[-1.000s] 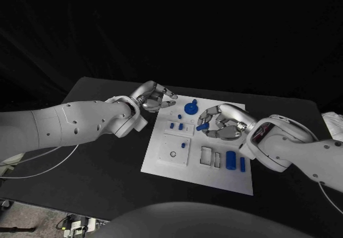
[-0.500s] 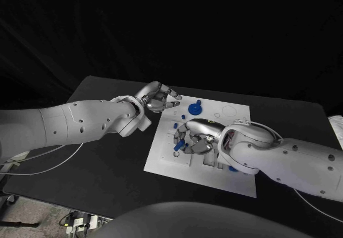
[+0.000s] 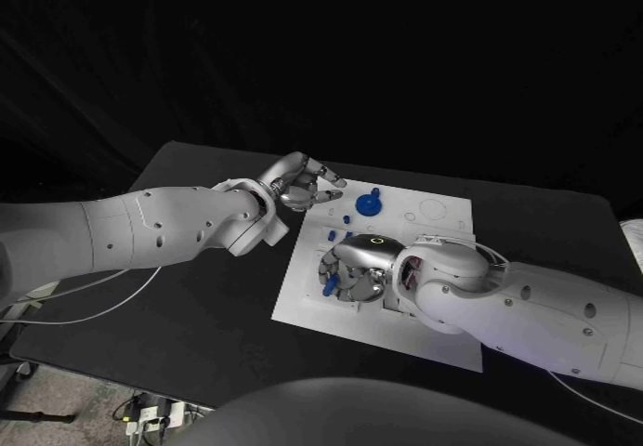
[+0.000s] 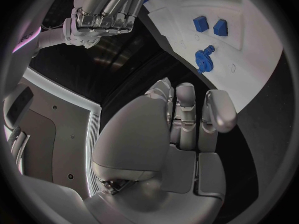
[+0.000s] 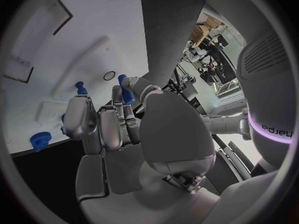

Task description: Assemble the parts on the task board

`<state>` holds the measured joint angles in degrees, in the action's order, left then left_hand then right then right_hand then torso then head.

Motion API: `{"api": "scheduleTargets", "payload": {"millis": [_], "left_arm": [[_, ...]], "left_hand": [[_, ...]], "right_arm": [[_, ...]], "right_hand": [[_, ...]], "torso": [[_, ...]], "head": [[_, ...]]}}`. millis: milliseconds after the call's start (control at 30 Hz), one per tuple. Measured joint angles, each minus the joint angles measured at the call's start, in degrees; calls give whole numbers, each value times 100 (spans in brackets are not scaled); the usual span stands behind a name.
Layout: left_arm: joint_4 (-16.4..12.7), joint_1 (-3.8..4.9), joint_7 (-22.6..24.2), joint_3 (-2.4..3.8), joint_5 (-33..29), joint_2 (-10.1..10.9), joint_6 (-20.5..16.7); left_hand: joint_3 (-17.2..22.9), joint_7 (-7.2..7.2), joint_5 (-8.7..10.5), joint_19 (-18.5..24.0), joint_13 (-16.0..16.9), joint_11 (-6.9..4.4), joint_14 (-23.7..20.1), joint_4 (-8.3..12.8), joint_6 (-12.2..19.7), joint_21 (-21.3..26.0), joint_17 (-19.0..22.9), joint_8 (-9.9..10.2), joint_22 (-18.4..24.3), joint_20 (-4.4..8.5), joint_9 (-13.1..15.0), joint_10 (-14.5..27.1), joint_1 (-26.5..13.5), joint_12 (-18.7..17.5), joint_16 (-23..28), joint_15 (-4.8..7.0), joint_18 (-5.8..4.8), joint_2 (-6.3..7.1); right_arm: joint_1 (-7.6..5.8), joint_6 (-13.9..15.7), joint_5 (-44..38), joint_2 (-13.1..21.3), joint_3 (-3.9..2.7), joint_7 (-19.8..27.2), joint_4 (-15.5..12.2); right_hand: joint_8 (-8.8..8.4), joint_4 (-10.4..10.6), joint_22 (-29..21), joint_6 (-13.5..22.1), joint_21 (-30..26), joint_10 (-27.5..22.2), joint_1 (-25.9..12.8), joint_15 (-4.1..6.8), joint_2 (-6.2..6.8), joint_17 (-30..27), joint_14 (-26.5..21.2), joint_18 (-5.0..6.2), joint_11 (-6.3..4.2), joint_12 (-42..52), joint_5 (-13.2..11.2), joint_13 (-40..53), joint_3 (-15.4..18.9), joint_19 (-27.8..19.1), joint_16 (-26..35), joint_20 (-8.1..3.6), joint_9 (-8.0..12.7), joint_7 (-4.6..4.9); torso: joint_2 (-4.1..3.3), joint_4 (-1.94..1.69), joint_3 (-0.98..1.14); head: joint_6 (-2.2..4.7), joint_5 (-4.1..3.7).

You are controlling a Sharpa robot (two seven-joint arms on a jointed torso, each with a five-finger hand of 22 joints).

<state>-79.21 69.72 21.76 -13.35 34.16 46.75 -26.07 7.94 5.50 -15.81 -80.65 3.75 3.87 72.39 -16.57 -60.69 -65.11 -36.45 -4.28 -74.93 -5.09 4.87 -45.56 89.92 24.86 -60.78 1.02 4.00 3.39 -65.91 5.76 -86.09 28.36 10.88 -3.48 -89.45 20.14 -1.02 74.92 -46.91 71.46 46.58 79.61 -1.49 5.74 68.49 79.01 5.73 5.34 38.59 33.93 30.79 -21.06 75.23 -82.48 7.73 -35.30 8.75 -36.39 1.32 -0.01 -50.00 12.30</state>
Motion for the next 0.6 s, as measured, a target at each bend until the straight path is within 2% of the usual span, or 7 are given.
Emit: {"api": "scheduleTargets", "payload": {"millis": [100, 167, 333, 600], "left_arm": [[2, 0, -1, 0, 0, -6, 0], [3, 0, -1, 0, 0, -11, 1], [3, 0, -1, 0, 0, -18, 3], [3, 0, -5, 0, 1, -17, 6]], "left_hand": [[0, 0, 0, 13, 0, 0, 0, 0, 0, 0, 7, 0, 0, 13, 0, 0, 0, 0, 0, 0, 0, 0], [0, 0, 0, 20, 0, 0, 0, 0, 0, 0, 14, 0, 0, 20, 0, 0, 0, 0, 0, 0, 0, 0], [0, 0, 0, 20, 0, 0, 0, 0, 0, 0, 13, 0, 0, 20, 0, 0, 0, 0, 0, 0, 0, 0], [0, 0, 0, 20, 0, 0, -20, 0, 0, 22, 13, 0, 1, 20, 1, 0, 0, 0, 0, 21, 0, 0]], "right_arm": [[16, 3, -279, -30, 0, -49, -25], [23, 10, -444, -43, 0, -75, -49], [38, 56, -888, -59, 0, -135, -146], [58, 155, -1442, -57, -1, -237, -234]], "right_hand": [[-31, -17, 0, -29, 74, 3, 0, 13, 0, 66, 48, -1, -3, 0, 0, 0, -17, 53, -34, -4, 14, 12], [-31, -23, 0, -50, 120, 49, 0, 7, 0, 103, 54, -66, -16, 0, 0, -2, -23, 104, -34, -16, 21, -8], [-32, -23, 0, -70, 127, 53, 0, 28, 0, 137, 74, -66, -12, 0, 0, -2, -23, 103, -57, -16, 25, 12], [-54, -39, -1, -89, 144, 73, -22, 28, 23, 137, 74, -66, -32, 0, 0, -1, -39, 103, -57, -15, 39, -6]], "torso": [[2, 3, 0], [2, 5, 0], [3, 4, 0], [4, 5, -3]], "head": [[0, 4], [0, 5], [0, 9], [0, 28]]}}
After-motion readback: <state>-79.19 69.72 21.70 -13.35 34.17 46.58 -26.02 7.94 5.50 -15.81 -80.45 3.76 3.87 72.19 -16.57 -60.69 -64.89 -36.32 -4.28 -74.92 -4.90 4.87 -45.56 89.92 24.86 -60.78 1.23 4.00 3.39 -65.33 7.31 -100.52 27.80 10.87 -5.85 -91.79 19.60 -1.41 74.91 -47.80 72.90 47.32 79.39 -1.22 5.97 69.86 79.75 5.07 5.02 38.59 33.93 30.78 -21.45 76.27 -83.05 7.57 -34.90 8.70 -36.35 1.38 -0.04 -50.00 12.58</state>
